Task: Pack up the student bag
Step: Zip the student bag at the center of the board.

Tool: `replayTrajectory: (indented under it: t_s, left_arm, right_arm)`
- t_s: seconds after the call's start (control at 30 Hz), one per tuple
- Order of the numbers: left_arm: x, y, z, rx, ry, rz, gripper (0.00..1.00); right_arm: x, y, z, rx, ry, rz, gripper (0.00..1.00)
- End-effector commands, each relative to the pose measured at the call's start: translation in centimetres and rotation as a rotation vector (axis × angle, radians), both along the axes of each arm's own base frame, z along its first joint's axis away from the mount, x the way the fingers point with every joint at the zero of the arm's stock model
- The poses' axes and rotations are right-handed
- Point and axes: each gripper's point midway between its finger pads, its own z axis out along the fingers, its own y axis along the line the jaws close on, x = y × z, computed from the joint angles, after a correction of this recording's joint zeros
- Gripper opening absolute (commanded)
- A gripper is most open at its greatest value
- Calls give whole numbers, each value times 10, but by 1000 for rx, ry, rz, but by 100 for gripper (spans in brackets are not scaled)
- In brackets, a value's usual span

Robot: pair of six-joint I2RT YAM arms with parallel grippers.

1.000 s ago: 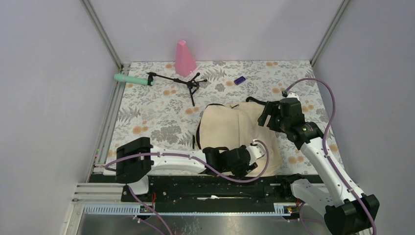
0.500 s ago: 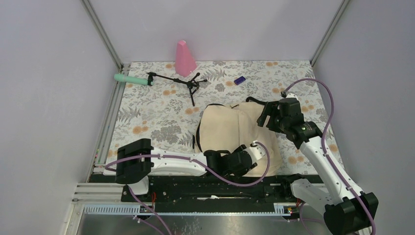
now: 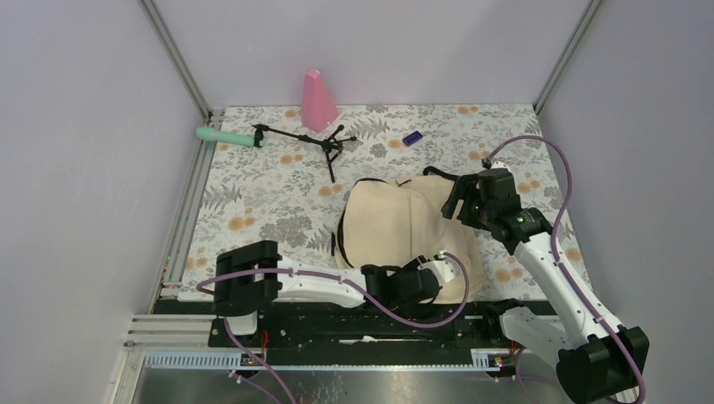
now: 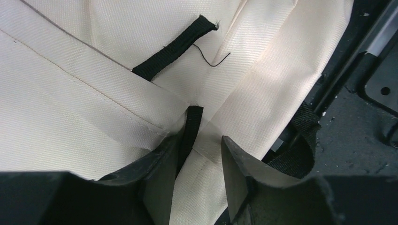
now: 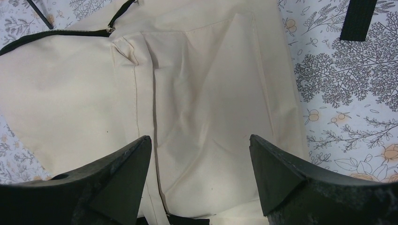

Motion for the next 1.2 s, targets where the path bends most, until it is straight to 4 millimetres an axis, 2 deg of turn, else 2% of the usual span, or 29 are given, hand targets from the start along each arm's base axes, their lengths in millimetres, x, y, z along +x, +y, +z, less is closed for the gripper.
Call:
replayTrajectory:
  t_s: [0.0, 0.23, 0.37, 0.53, 0.67, 0.9, 1.17]
  left_arm:
    - [14, -2, 4, 16, -113, 60, 39]
    - [23, 5, 4, 25, -177, 140, 17]
    - [24, 4, 11, -8, -174, 160, 0]
    - [24, 2, 26, -83, -157, 191, 0]
    - [22, 2, 36, -145, -129, 222, 0]
    - [34, 27, 44, -188, -173, 349, 0]
    - [38, 44, 47, -229, -167, 441, 0]
  right_arm:
    - [1, 1, 5, 24, -22, -5, 83]
    - [0, 0, 6, 24, -28, -9, 83]
    - [-1, -3, 8, 24, -39, -23, 82]
    - [-4, -5, 9, 18, -56, -19, 83]
    - [-13, -5, -2, 8, -39, 8, 86]
    - [-30, -4, -22, 17, 16, 32, 85]
    - [-42, 11, -29, 77, 43, 113, 81]
